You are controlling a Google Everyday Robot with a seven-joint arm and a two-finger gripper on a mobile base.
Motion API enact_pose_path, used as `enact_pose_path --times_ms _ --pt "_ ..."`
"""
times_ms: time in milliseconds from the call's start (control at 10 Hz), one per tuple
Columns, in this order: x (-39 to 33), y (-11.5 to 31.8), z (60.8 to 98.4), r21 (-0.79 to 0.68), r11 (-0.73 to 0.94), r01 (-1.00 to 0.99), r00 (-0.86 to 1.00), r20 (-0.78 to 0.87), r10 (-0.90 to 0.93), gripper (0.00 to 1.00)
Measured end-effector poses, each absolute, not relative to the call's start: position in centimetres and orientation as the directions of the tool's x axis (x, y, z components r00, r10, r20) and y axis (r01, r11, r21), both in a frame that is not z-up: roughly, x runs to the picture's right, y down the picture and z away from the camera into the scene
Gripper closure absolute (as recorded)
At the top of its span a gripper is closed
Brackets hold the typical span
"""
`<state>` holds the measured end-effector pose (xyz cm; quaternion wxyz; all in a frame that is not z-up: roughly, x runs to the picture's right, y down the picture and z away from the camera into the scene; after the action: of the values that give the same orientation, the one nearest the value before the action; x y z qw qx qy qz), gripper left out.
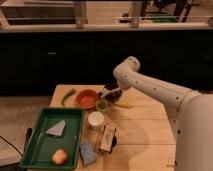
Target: Wipe red bowl with brush
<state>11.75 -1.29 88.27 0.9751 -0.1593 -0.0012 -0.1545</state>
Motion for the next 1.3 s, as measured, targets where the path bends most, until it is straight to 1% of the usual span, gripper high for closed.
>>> enact_pose_path --times_ms 600,900,1100,1300 --pt "6.0 -3.2 87.3 -0.254 0.873 0.416 0.909 0.141 -0.392 0.91" --pt "4.1 -3.9 87.2 -0.236 0.858 0.456 0.889 0.155 -0.430 0.91" --pt "3.6 -4.2 87.2 -0.231 0.849 0.476 0.879 0.160 -0.449 0.91" --pt "2.2 -3.4 88.0 -0.243 0.824 0.512 0.858 0.188 -0.478 0.91"
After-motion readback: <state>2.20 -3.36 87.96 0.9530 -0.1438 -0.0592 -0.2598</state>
